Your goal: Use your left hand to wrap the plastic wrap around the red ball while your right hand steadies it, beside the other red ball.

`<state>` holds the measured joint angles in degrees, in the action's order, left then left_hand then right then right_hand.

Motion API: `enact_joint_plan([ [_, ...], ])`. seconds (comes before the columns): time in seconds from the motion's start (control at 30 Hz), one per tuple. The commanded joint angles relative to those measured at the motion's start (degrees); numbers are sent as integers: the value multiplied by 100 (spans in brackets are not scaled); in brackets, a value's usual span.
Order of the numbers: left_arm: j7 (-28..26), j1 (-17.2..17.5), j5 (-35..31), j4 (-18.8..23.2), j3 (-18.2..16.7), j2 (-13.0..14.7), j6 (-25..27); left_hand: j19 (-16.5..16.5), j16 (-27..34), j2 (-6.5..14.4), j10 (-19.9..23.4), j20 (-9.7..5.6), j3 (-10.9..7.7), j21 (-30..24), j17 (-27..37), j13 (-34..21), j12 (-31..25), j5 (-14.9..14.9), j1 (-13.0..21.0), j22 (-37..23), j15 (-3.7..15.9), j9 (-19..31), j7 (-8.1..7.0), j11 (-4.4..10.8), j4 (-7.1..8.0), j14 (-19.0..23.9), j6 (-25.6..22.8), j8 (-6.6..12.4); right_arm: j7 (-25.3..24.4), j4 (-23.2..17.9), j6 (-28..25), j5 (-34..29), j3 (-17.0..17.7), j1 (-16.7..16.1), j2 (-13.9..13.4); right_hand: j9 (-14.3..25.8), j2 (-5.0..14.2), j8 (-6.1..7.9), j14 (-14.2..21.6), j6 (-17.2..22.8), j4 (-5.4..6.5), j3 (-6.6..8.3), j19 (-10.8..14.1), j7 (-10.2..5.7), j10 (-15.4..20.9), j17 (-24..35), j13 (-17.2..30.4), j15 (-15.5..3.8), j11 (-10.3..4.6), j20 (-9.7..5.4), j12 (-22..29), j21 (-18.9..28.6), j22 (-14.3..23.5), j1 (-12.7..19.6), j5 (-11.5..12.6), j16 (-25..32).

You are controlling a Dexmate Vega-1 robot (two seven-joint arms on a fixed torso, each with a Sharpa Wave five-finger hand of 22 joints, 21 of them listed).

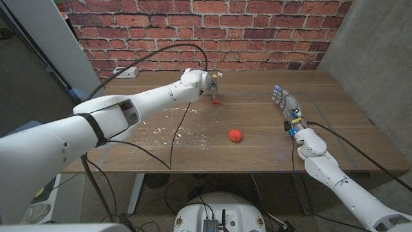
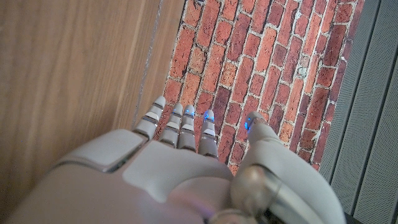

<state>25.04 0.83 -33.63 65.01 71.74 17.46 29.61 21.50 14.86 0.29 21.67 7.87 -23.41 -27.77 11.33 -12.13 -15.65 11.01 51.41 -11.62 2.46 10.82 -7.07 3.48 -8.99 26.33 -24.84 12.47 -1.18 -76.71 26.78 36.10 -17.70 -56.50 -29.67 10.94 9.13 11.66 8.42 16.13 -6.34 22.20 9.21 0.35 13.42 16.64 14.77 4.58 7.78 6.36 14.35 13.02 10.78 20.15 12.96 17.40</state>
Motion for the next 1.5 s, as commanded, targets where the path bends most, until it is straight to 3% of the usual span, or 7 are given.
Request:
enact_joint_plan([
  [0.03, -132, -35, 2, -512, 58, -275, -405, 84, 56, 44, 41, 18, 38, -40, 37, -27, 23, 28, 117, -11, 262, 9, 38, 31, 6, 75, -49, -34, -5, 36, -53, 23, -10, 8, 17, 12, -30, 23, 76, 62, -21, 18, 23, -12, 63, 29, 33, 3, -6, 63, 46, 35, 32, -37, 14, 31],
  [0.67, -343, 26, -196, -681, 235, -426, -361, 311, 240, 191, 298, -115, 185, -158, 77, -52, -27, -2, 230, -14, 414, 16, 176, 94, 30, 461, -134, -52, 0, 137, 14, 72, 14, -19, 69, 11, -29, 24, 102, 103, -18, 15, 23, 4, 142, 38, 35, 20, 18, 69, 66, 36, 33, -50, 12, 41],
  [0.93, -334, 50, -229, -767, 293, -470, -315, 811, 440, 375, 643, -387, 137, -406, 73, -124, -145, -25, 634, -20, 549, 34, 309, 121, -67, 1004, -485, 40, 12, 145, 14, 61, 11, 3, 60, 11, -28, 28, 106, 130, -18, 15, 22, 13, 150, 42, 36, 17, 16, 73, 64, 36, 33, -53, 11, 43],
  [1.13, -517, 143, -233, -713, 258, -420, -290, 1256, 618, 541, 1432, -703, 25, -691, 37, -242, -444, -71, 1099, -30, 740, 77, 487, 247, -107, 1655, -1379, 328, 5, 123, -29, 62, 6, 12, 46, 11, -28, 26, 120, 139, -18, 14, 28, 21, 166, 45, 37, 23, 30, 73, 67, 39, 34, -56, 10, 49],
  [1.23, -708, 220, -256, -606, 213, -348, -274, 1384, 818, 795, 2101, -793, -166, -878, 93, -379, -701, -22, 1583, -47, 904, 165, 546, 207, -150, 2197, -2154, 631, -21, 91, -42, 43, 8, 4, 32, 11, -28, 29, 126, 155, -18, 14, 29, 20, 175, 47, 38, 20, 26, 75, 68, 40, 34, -59, 10, 51],
  [1.3, -857, 284, -268, -508, 165, -287, -256, 1478, 1093, 871, 2517, -854, -140, -1074, 293, -534, -875, -26, 1889, -77, 941, 314, 505, 158, -118, 2534, -2729, 955, -24, 77, -42, 43, 11, -1, 26, 11, -28, 28, 126, 156, -18, 14, 33, 19, 180, 48, 38, 25, 22, 74, 69, 42, 34, -59, 10, 51],
  [1.5, -1020, 418, -392, -33, 72, -47, -80, 1438, 1307, 939, 2821, -852, -117, -1269, 549, -783, -1128, -23, 2150, -119, 1038, 460, 586, 291, -89, 2865, -2778, 1092, -49, 16, -53, 32, 14, -34, 10, 11, -27, 28, 131, 167, -17, 14, 41, 21, 188, 51, 39, 23, 24, 78, 69, 46, 34, -62, 9, 53],
])
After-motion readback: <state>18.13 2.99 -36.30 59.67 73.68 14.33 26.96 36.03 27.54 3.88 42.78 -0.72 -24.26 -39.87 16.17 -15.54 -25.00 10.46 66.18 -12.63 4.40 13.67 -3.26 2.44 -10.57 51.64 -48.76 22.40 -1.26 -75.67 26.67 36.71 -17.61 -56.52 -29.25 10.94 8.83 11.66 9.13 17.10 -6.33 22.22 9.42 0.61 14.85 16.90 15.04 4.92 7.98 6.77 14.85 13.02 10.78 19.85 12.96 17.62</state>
